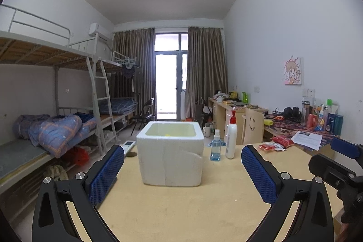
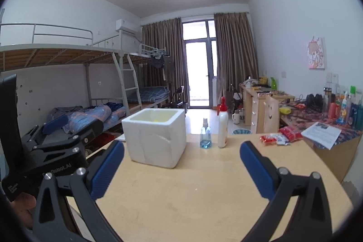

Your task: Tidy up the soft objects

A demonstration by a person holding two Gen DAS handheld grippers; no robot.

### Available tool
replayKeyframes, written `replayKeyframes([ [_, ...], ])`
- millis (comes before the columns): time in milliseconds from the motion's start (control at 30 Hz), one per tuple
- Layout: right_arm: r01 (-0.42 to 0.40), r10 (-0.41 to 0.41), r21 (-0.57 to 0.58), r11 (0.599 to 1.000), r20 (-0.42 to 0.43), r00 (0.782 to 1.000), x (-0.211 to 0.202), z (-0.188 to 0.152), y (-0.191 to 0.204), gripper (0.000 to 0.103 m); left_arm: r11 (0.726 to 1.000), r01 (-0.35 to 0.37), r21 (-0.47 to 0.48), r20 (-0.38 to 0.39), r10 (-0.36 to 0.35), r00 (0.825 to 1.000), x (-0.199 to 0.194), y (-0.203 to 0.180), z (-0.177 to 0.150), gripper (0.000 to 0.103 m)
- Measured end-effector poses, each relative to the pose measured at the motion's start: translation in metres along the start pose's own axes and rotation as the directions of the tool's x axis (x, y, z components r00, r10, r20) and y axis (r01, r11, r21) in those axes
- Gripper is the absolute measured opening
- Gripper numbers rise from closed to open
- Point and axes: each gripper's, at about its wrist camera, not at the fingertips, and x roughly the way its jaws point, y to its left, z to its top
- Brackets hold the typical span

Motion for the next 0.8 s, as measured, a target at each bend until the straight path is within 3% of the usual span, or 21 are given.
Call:
replayKeyframes([
  [800,-0.066,0.065,0.02,0.998,0.02,0.998,-0.016,-0.05,-0.004,0.103,1.0,-0.003,-0.007,-0.047,0.003,0.999,-0.007,-0.004,-0.044,0.103],
])
